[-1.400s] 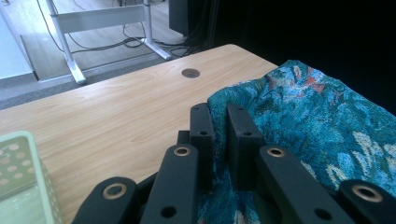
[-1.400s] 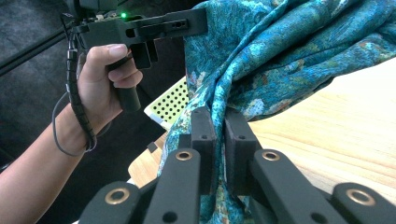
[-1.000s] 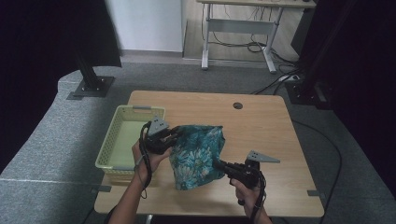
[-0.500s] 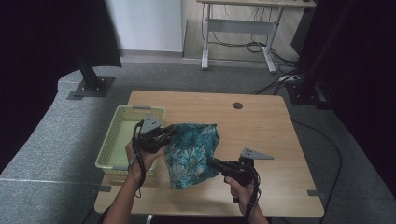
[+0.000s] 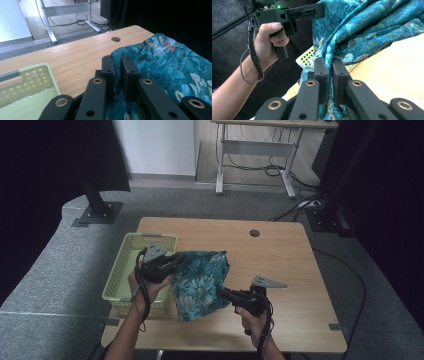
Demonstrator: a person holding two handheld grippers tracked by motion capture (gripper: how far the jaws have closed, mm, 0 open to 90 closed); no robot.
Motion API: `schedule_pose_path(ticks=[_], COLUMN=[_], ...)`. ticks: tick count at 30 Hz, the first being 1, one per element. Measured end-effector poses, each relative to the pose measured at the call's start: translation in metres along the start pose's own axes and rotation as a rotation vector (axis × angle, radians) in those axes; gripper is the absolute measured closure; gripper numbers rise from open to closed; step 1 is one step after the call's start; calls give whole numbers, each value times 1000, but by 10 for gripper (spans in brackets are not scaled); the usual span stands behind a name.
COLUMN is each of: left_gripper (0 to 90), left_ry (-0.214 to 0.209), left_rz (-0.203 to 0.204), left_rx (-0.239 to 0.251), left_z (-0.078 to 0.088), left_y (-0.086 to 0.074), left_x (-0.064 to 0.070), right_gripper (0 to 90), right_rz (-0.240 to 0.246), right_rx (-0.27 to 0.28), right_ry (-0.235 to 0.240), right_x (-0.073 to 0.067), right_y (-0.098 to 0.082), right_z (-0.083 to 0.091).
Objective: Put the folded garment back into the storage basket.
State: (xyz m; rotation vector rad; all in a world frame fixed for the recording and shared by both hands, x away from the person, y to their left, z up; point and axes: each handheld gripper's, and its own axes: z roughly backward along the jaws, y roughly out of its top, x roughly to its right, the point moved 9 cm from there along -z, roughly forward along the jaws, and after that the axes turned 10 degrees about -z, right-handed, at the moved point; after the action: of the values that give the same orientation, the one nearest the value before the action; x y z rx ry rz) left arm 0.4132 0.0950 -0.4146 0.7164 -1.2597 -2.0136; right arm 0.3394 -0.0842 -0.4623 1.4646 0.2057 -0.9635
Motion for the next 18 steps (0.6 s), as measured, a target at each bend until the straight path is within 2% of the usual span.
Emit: schedule_pose_path(ticks=[18], left_gripper=[820], left_ry=[23], left_rz=[10], left_rx=[2], left_z=[17], left_y=[0], left_x=[-16], right_gripper=[831], right_rz=[11], right_rx=[-23], right_ry=[18], right_x=[-15], right_y=[3], right_z=[-21])
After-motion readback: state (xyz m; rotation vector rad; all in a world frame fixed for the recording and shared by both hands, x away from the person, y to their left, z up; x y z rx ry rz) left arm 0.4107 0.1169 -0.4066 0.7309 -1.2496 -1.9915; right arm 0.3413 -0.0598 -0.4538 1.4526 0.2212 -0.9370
